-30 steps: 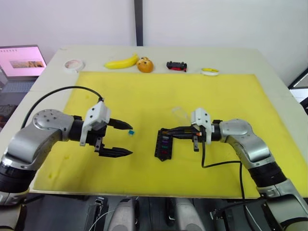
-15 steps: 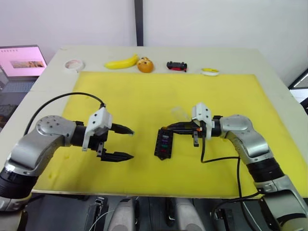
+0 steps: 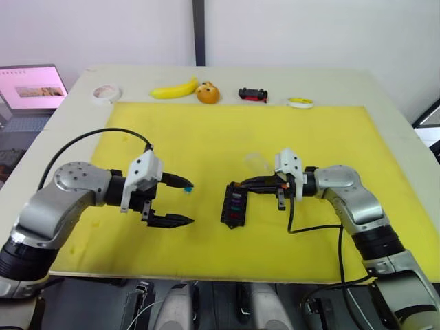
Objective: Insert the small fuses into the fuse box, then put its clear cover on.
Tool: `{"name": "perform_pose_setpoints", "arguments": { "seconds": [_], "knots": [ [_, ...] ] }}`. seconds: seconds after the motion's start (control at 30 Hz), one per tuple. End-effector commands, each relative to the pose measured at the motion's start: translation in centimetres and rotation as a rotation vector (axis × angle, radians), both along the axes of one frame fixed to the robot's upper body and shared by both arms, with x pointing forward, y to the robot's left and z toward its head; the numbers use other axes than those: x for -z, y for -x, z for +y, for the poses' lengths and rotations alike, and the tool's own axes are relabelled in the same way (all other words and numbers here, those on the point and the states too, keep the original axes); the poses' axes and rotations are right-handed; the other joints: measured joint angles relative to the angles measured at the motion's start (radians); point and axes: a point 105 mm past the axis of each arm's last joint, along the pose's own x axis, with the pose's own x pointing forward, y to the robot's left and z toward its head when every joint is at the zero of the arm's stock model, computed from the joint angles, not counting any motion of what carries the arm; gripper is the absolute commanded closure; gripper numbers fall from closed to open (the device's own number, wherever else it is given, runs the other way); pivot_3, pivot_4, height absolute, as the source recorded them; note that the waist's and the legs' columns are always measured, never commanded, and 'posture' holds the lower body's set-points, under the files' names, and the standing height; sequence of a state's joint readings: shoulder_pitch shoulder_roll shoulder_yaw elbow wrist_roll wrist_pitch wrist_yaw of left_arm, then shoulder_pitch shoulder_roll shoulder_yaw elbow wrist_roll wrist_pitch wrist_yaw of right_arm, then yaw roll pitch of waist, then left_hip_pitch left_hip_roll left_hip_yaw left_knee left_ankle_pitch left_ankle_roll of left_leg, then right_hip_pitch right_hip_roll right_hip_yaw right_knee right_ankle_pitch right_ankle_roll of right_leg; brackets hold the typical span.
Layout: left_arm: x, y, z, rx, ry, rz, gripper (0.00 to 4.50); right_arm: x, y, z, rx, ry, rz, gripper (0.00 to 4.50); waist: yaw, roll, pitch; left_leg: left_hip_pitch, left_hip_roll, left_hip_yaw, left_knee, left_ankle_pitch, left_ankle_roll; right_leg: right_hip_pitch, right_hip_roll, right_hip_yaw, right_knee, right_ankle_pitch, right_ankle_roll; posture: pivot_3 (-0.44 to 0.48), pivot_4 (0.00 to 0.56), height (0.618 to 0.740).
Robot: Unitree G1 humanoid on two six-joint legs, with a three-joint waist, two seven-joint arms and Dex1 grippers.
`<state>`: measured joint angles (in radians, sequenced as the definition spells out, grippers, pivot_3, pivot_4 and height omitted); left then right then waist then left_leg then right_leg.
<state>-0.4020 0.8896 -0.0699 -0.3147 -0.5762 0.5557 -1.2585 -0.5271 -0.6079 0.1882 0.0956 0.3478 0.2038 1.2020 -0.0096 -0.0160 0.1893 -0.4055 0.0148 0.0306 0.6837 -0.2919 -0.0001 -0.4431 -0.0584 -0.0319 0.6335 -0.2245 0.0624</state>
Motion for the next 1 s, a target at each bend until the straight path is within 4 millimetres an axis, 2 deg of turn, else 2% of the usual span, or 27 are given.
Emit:
{"name": "perform_pose_setpoints", "arguments": {
  "seconds": [0.03, 0.27, 0.53, 0.7, 1.0],
  "knots": [
    [-0.8, 0.1, -0.4, 0.023, 0.001, -0.051, 0.05, -0.9, 0.0, 0.1, -0.007, -0.017, -0.039, 4.42, 0.0, 0.0, 0.0, 0.0, 0.0, 0.0, 0.0, 0.0, 0.0, 0.0, 0.0, 0.0, 0.0, 0.0, 0.0, 0.0, 0.15, 0.737],
    [-0.8, -0.2, -0.4, 0.017, 0.001, -0.062, 0.05, -0.7, 0.1, 0.0, -0.01, -0.014, -0.033, 4.42, 0.0, 0.0, 0.0, 0.0, 0.0, 0.0, 0.0, 0.0, 0.0, 0.0, 0.0, 0.0, 0.001, 0.0, 0.0, 0.0, 0.15, 0.737],
    [-0.7, -0.3, -0.4, 0.012, -0.005, -0.067, 0.05, -2.1, 0.9, 0.8, -0.028, -0.056, -0.023, 4.42, 0.0, 0.0, 0.0, 0.001, 0.0, 0.0, 0.0, 0.0, 0.0, 0.0, 0.0, 0.0, 0.001, 0.0, 0.0, 0.0, 0.15, 0.737],
    [-0.6, -0.4, -0.4, 0.012, -0.006, -0.069, 0.05, -1.5, 1.3, 0.8, -0.019, -0.049, -0.003, 4.42, 0.001, 0.0, 0.0, 0.001, 0.0, 0.0, 0.0, 0.0, 0.0, 0.0, 0.0, 0.0, 0.001, 0.0, 0.0, 0.0, 0.15, 0.737],
    [-0.6, -0.3, -0.5, 0.014, -0.007, -0.071, 0.05, -1.1, 0.5, 0.5, 0.009, -0.049, -0.009, 4.42, 0.0, 0.0, 0.0, 0.001, 0.0, 0.0, 0.0, 0.0, 0.0, 0.0, 0.0, 0.0, 0.002, 0.0, 0.0, 0.0, 0.15, 0.737]
  ]
}}
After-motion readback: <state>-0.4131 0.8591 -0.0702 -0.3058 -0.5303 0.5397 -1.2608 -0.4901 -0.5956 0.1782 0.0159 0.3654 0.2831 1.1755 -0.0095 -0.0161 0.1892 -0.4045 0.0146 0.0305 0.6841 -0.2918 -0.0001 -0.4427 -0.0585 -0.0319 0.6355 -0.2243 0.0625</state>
